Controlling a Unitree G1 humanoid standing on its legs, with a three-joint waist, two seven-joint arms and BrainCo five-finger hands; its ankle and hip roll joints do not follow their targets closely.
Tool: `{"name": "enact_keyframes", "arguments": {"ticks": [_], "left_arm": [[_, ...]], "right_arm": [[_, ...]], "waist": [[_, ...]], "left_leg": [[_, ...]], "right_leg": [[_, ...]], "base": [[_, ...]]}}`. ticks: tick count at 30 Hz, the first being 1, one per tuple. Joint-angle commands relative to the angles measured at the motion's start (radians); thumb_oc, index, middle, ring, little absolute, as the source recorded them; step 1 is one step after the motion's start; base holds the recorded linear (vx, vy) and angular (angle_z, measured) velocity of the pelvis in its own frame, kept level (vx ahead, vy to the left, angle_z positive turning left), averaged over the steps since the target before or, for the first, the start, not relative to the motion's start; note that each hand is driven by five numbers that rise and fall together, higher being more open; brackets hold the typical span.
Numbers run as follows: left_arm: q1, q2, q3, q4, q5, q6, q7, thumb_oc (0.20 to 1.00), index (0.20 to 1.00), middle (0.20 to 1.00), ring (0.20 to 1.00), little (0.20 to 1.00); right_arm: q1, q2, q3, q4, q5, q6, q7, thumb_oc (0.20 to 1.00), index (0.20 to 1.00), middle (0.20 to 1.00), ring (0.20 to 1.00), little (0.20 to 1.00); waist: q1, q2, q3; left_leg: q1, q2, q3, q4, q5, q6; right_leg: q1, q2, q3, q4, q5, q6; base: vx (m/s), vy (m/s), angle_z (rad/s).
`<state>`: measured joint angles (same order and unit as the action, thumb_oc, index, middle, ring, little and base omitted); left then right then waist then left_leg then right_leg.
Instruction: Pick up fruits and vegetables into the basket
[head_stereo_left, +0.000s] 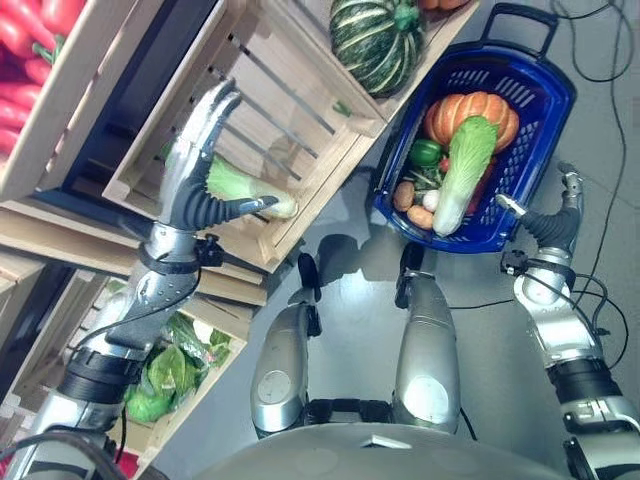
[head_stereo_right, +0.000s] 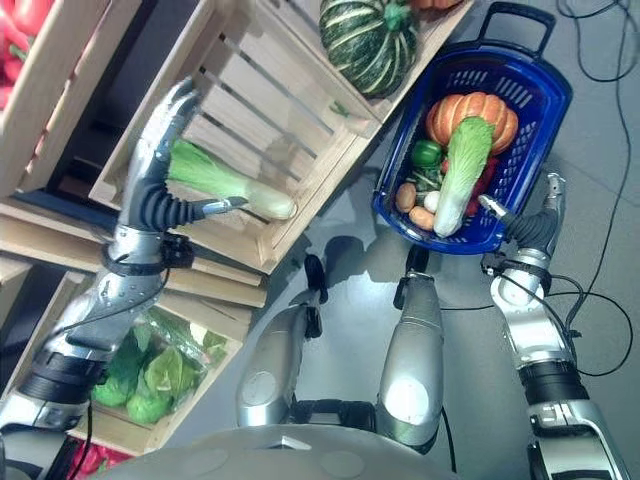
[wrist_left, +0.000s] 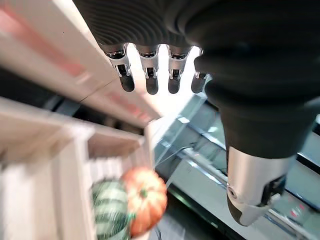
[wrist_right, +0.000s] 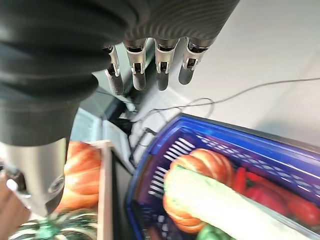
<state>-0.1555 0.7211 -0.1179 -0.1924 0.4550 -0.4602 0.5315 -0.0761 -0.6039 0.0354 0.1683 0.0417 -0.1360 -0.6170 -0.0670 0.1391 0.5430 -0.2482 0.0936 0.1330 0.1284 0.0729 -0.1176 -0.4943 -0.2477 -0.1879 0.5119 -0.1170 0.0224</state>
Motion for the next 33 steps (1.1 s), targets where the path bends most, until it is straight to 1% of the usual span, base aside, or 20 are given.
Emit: {"name": "enact_keyframes", "arguments": {"ticks": [1, 2, 3, 4, 5, 6, 7, 9, 10, 11, 12, 16, 17, 19, 20, 21, 24, 26, 30, 33], "left_arm": [[-0.018, 0.064, 0.034, -0.024, 0.145, 0.083, 0.125, 1.000, 1.000, 1.000, 1.000, 1.000], [-0.025, 0.073, 0.031, -0.017, 0.158, 0.095, 0.140, 1.000, 1.000, 1.000, 1.000, 1.000], [-0.045, 0.114, 0.026, 0.007, 0.197, 0.148, 0.173, 1.000, 1.000, 1.000, 1.000, 1.000], [-0.048, 0.114, 0.023, 0.009, 0.198, 0.149, 0.174, 1.000, 1.000, 1.000, 1.000, 1.000], [-0.068, 0.144, 0.016, 0.035, 0.178, 0.182, 0.170, 1.000, 1.000, 1.000, 1.000, 1.000], [-0.074, 0.149, 0.012, 0.042, 0.173, 0.186, 0.172, 1.000, 1.000, 1.000, 1.000, 1.000], [-0.094, 0.179, -0.012, 0.093, 0.188, 0.241, 0.172, 1.000, 1.000, 1.000, 1.000, 1.000], [-0.104, 0.182, -0.023, 0.105, 0.189, 0.246, 0.181, 1.000, 1.000, 1.000, 1.000, 1.000], [-0.129, 0.211, -0.061, 0.166, 0.196, 0.307, 0.153, 1.000, 1.000, 1.000, 1.000, 1.000], [-0.160, 0.217, -0.113, 0.236, 0.196, 0.331, 0.155, 1.000, 1.000, 1.000, 1.000, 1.000], [-0.195, 0.219, -0.167, 0.301, 0.176, 0.347, 0.127, 1.000, 1.000, 1.000, 1.000, 1.000], [-0.257, 0.194, -0.264, 0.446, 0.104, 0.363, 0.048, 1.000, 1.000, 1.000, 1.000, 1.000], [-0.283, 0.160, -0.312, 0.529, 0.096, 0.372, -0.001, 1.000, 1.000, 1.000, 1.000, 1.000], [-0.301, 0.137, -0.331, 0.576, 0.101, 0.375, -0.022, 1.000, 1.000, 1.000, 1.000, 1.000], [-0.312, 0.107, -0.355, 0.647, 0.080, 0.377, -0.067, 1.000, 1.000, 1.000, 1.000, 1.000], [-0.314, 0.106, -0.358, 0.650, 0.080, 0.376, -0.066, 1.000, 1.000, 1.000, 1.000, 1.000], [-0.325, 0.047, -0.386, 0.752, 0.022, 0.377, -0.138, 1.000, 1.000, 1.000, 1.000, 1.000], [-0.317, -0.009, -0.395, 0.835, -0.026, 0.360, -0.172, 1.000, 1.000, 1.000, 1.000, 1.000], [-0.293, -0.067, -0.397, 0.894, -0.008, 0.364, -0.175, 1.000, 1.000, 1.000, 1.000, 1.000], [-0.289, -0.079, -0.397, 0.915, -0.006, 0.375, -0.172, 1.000, 1.000, 1.000, 1.000, 1.000]], "right_arm": [[0.031, -0.036, -0.043, -0.098, -0.033, -0.089, 0.036, 1.000, 1.000, 1.000, 1.000, 1.000], [0.035, -0.039, -0.046, -0.107, -0.032, -0.089, 0.042, 1.000, 1.000, 1.000, 1.000, 1.000], [0.035, -0.058, -0.043, -0.136, -0.017, -0.093, 0.056, 1.000, 1.000, 1.000, 1.000, 1.000], [0.037, -0.058, -0.044, -0.136, -0.016, -0.093, 0.057, 1.000, 1.000, 1.000, 1.000, 1.000], [0.041, -0.072, -0.046, -0.159, -0.003, -0.096, 0.082, 1.000, 1.000, 1.000, 1.000, 1.000], [0.043, -0.074, -0.048, -0.164, 0.000, -0.097, 0.087, 1.000, 1.000, 1.000, 1.000, 1.000], [0.053, -0.094, -0.058, -0.197, 0.012, -0.097, 0.123, 1.000, 1.000, 1.000, 1.000, 1.000], [0.054, -0.097, -0.061, -0.202, 0.017, -0.097, 0.126, 1.000, 1.000, 1.000, 1.000, 1.000], [0.049, -0.115, -0.057, -0.214, 0.040, -0.105, 0.144, 1.000, 1.000, 1.000, 1.000, 1.000], [0.043, -0.120, -0.053, -0.218, 0.056, -0.110, 0.152, 1.000, 1.000, 1.000, 1.000, 1.000], [0.039, -0.126, -0.048, -0.221, 0.062, -0.112, 0.167, 1.000, 1.000, 1.000, 1.000, 1.000], [0.032, -0.138, -0.045, -0.238, 0.067, -0.114, 0.189, 1.000, 1.000, 1.000, 1.000, 1.000], [0.022, -0.140, -0.034, -0.239, 0.071, -0.115, 0.188, 1.000, 1.000, 1.000, 1.000, 1.000], [0.013, -0.140, -0.031, -0.238, 0.073, -0.117, 0.187, 1.000, 1.000, 1.000, 1.000, 1.000], [0.002, -0.141, -0.025, -0.239, 0.075, -0.114, 0.192, 1.000, 1.000, 1.000, 1.000, 1.000], [0.004, -0.141, -0.025, -0.238, 0.075, -0.114, 0.192, 1.000, 1.000, 1.000, 1.000, 1.000], [-0.019, -0.147, -0.009, -0.240, 0.076, -0.109, 0.190, 1.000, 1.000, 1.000, 1.000, 1.000], [-0.031, -0.146, -0.005, -0.253, 0.081, -0.099, 0.196, 1.000, 1.000, 1.000, 1.000, 1.000], [-0.046, -0.142, -0.007, -0.268, 0.078, -0.092, 0.204, 1.000, 1.000, 1.000, 1.000, 1.000], [-0.052, -0.142, -0.008, -0.275, 0.077, -0.094, 0.204, 1.000, 1.000, 1.000, 1.000, 1.000]], "waist": [[-0.050, 0.029, -0.030], [-0.052, 0.030, -0.030], [-0.068, 0.038, -0.036], [-0.067, 0.037, -0.036], [-0.084, 0.045, -0.039], [-0.086, 0.046, -0.040], [-0.115, 0.057, -0.040], [-0.113, 0.061, -0.041], [-0.143, 0.064, -0.037], [-0.158, 0.065, -0.033], [-0.173, 0.062, -0.027], [-0.194, 0.063, -0.023], [-0.207, 0.059, -0.023], [-0.208, 0.061, -0.023], [-0.217, 0.057, -0.023], [-0.217, 0.056, -0.023], [-0.226, 0.054, -0.023], [-0.231, 0.052, -0.023], [-0.230, 0.051, -0.023], [-0.228, 0.051, -0.023]], "left_leg": [[0.002, 0.025, -0.002, 0.038, -0.074, 0.020], [0.005, 0.023, -0.002, 0.037, -0.074, 0.019], [0.006, 0.021, 0.004, 0.036, -0.070, 0.018], [0.010, 0.020, 0.004, 0.037, -0.076, 0.017], [0.009, 0.018, 0.011, 0.039, -0.073, 0.017], [0.009, 0.017, 0.013, 0.041, -0.074, 0.017], [0.015, 0.010, 0.026, 0.053, -0.087, 0.014], [0.011, 0.011, 0.030, 0.051, -0.080, 0.015], [0.015, 0.006, 0.043, 0.065, -0.095, 0.015], [0.008, 0.005, 0.053, 0.075, -0.093, 0.015], [0.008, 0.002, 0.062, 0.088, -0.104, 0.014], [-0.012, 0.001, 0.083, 0.102, -0.104, 0.016], [-0.025, -0.003, 0.092, 0.115, -0.113, 0.017], [-0.040, -0.002, 0.100, 0.119, -0.110, 0.018], [-0.055, -0.003, 0.107, 0.132, -0.116, 0.019], [-0.053, -0.004, 0.107, 0.136, -0.122, 0.018], [-0.079, -0.007, 0.118, 0.155, -0.129, 0.021], [-0.103, -0.010, 0.124, 0.168, -0.132, 0.022], [-0.121, -0.015, 0.128, 0.168, -0.130, 0.022], [-0.130, -0.017, 0.128, 0.169, -0.129, 0.021]], "right_leg": [[0.108, -0.008, 0.037, -0.069, -0.046, 0.078], [0.110, -0.009, 0.040, -0.072, -0.045, 0.079], [0.108, -0.011, 0.049, -0.082, -0.034, 0.083], [0.110, -0.013, 0.050, -0.077, -0.042, 0.084], [0.107, -0.016, 0.060, -0.085, -0.033, 0.086], [0.106, -0.017, 0.063, -0.085, -0.033, 0.087], [0.101, -0.026, 0.085, -0.083, -0.036, 0.094], [0.097, -0.023, 0.088, -0.092, -0.024, 0.094], [0.094, -0.030, 0.104, -0.088, -0.029, 0.101], [0.084, -0.030, 0.117, -0.092, -0.016, 0.103], [0.078, -0.032, 0.132, -0.085, -0.021, 0.108], [0.053, -0.023, 0.160, -0.098, 0.000, 0.114], [0.036, -0.021, 0.174, -0.096, -0.001, 0.117], [0.022, -0.016, 0.182, -0.103, 0.011, 0.117], [0.007, -0.015, 0.191, -0.102, 0.013, 0.118], [0.009, -0.016, 0.191, -0.097, 0.005, 0.119], [-0.020, -0.011, 0.207, -0.095, 0.011, 0.120], [-0.042, -0.007, 0.218, -0.097, 0.017, 0.121], [-0.057, -0.008, 0.222, -0.110, 0.028, 0.125], [-0.064, -0.010, 0.221, -0.115, 0.034, 0.127]], "base": [[0.04, 0.111, -0.16], [0.03, 0.180, -0.16], [0.03, 0.129, -0.11], [0.04, 0.217, -0.13], [0.04, 0.132, -0.16], [0.09, 0.312, -0.21], [0.06, 0.224, -0.23], [0.05, 0.178, -0.23], [0.06, 0.208, -0.25], [0.10, 0.276, -0.17], [0.04, 0.175, -0.17], [0.03, 0.117, -0.30], [0.01, 0.079, -0.24], [0.00, 0.078, -0.27], [0.01, 0.063, -0.28], [0.02, 0.062, -0.20], [0.01, 0.064, -0.09], [0.00, 0.075, -0.04], [0.00, 0.052, -0.07], [-0.01, 0.037, -0.03]]}}
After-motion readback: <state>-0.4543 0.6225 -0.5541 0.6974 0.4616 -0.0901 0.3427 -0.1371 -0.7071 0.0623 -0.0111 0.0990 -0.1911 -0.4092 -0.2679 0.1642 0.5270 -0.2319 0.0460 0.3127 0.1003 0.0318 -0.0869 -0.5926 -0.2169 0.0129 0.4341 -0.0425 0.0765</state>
